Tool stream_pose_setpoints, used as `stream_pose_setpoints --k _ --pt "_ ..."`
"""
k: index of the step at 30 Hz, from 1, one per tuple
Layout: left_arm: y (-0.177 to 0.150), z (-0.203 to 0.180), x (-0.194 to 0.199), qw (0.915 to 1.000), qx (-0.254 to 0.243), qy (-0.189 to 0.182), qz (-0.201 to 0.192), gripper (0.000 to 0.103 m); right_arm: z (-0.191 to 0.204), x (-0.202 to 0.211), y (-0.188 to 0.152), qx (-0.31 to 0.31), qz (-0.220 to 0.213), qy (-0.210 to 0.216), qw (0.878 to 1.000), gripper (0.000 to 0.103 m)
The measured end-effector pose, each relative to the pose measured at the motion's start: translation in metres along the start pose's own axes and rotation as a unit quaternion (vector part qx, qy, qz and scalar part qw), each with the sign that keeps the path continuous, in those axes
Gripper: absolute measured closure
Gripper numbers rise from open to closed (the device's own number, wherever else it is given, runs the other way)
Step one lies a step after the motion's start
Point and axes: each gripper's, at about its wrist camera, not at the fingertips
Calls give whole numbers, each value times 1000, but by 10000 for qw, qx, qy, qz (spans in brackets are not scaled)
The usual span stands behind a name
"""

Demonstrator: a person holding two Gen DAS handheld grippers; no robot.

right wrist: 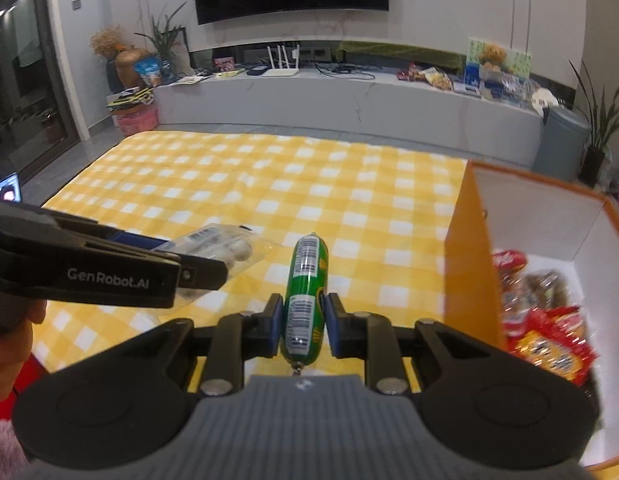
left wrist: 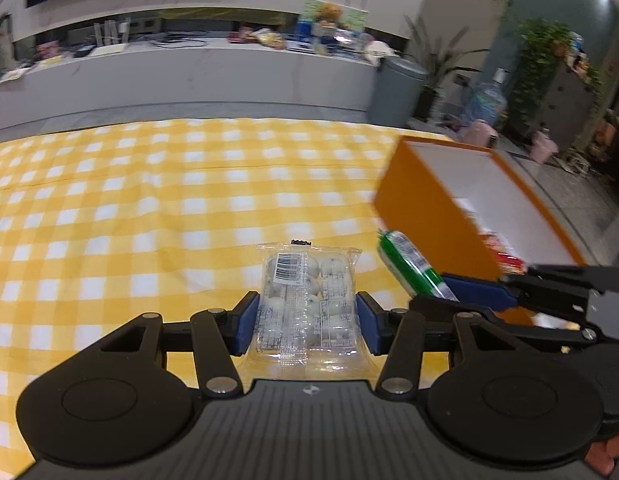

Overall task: Organize snacks
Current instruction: 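Carry the sausage stick and snack tray up and over the orange box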

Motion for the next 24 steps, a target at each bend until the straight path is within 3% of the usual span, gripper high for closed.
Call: stream_pose_setpoints --k 9,14,19,24 --pt "28 -57 22 9978 -360 -516 -195 44 -39 67 14 23 -8 35 10000 83" --pt "53 -98 22 9945 -699 -698 -337 44 -69 94 24 49 63 -384 9992 83" --pt "69 -153 8 9868 -1290 -954 -237 44 -104 110 28 86 316 -826 9960 83" --pt "78 -195 -20 9785 -1686 -1178 168 44 -138 111 26 117 808 -995 9917 83"
Point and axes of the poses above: each gripper's, at about its wrist camera, not at the fingertips, and x roughly against the way its jaws point, z to its left, y to its top, and after that the axes turned 14 degrees about y, right-handed
